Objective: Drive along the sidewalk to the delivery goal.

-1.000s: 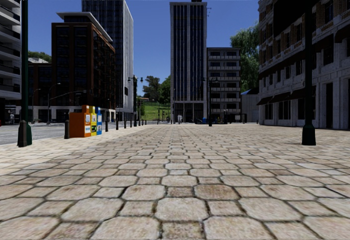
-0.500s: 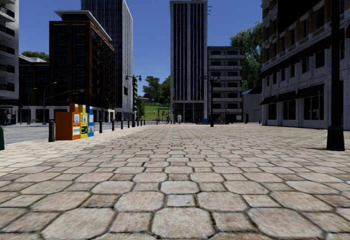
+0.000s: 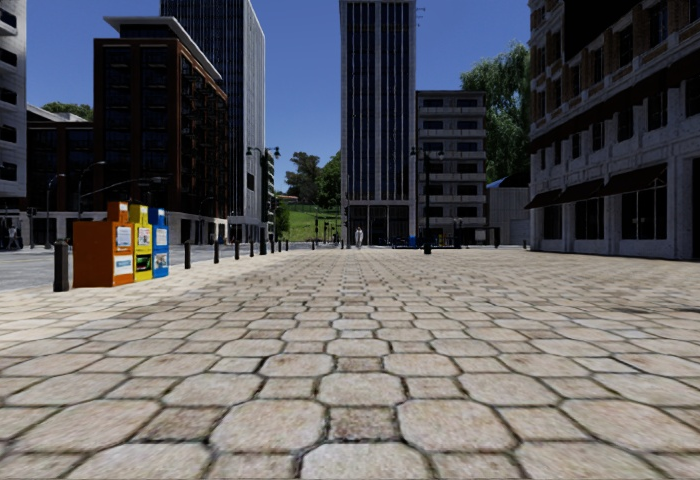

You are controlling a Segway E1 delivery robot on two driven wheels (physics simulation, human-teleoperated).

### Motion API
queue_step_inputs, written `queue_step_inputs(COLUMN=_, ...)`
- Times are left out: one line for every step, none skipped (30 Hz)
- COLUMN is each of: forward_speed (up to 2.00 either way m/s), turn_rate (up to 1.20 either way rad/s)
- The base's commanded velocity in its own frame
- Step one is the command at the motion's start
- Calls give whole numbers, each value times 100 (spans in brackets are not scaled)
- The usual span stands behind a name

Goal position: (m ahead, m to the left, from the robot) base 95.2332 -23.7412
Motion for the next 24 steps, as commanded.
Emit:
queue_step_inputs(forward_speed=200, turn_rate=0)
queue_step_inputs(forward_speed=200, turn_rate=0)
queue_step_inputs(forward_speed=200, turn_rate=0)
queue_step_inputs(forward_speed=200, turn_rate=0)
queue_step_inputs(forward_speed=200, turn_rate=0)
queue_step_inputs(forward_speed=200, turn_rate=0)
queue_step_inputs(forward_speed=200, turn_rate=0)
queue_step_inputs(forward_speed=200, turn_rate=0)
queue_step_inputs(forward_speed=200, turn_rate=0)
queue_step_inputs(forward_speed=200, turn_rate=0)
queue_step_inputs(forward_speed=200, turn_rate=0)
queue_step_inputs(forward_speed=200, turn_rate=0)
queue_step_inputs(forward_speed=200, turn_rate=0)
queue_step_inputs(forward_speed=200, turn_rate=0)
queue_step_inputs(forward_speed=200, turn_rate=0)
queue_step_inputs(forward_speed=200, turn_rate=0)
queue_step_inputs(forward_speed=200, turn_rate=0)
queue_step_inputs(forward_speed=200, turn_rate=0)
queue_step_inputs(forward_speed=200, turn_rate=0)
queue_step_inputs(forward_speed=200, turn_rate=0)
queue_step_inputs(forward_speed=200, turn_rate=0)
queue_step_inputs(forward_speed=200, turn_rate=0)
queue_step_inputs(forward_speed=200, turn_rate=0)
queue_step_inputs(forward_speed=200, turn_rate=0)
